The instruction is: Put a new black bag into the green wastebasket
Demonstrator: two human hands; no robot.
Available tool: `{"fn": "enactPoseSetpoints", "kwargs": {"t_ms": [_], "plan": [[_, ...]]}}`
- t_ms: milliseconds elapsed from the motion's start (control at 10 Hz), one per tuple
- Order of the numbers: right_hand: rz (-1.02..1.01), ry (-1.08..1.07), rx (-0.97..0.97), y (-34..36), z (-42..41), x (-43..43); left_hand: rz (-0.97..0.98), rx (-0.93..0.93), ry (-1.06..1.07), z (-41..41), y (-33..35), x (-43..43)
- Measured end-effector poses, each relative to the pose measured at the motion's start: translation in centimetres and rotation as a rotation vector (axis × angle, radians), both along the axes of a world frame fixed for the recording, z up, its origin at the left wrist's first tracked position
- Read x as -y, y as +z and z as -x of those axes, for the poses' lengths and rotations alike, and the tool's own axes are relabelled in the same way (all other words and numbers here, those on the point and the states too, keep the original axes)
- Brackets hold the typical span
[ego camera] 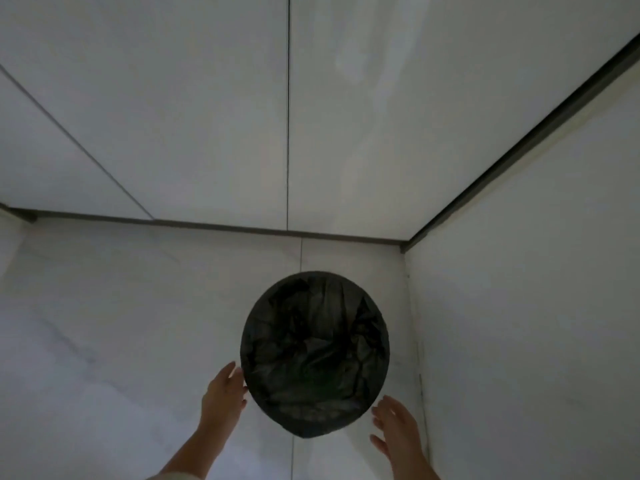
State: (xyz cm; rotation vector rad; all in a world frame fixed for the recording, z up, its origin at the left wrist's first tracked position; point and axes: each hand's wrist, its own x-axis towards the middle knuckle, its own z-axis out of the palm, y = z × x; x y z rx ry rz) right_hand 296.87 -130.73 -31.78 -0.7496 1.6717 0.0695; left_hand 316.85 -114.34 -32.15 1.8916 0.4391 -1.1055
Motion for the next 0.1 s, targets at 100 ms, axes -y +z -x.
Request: {"fn": "enactPoseSetpoints", "kwargs": {"t_ms": [100], "plan": [[0.261,0.289,0.056,6.74,-2.7,1.39,0.0,0.231,-0.285,-1.82,7.75,2.48]]}}
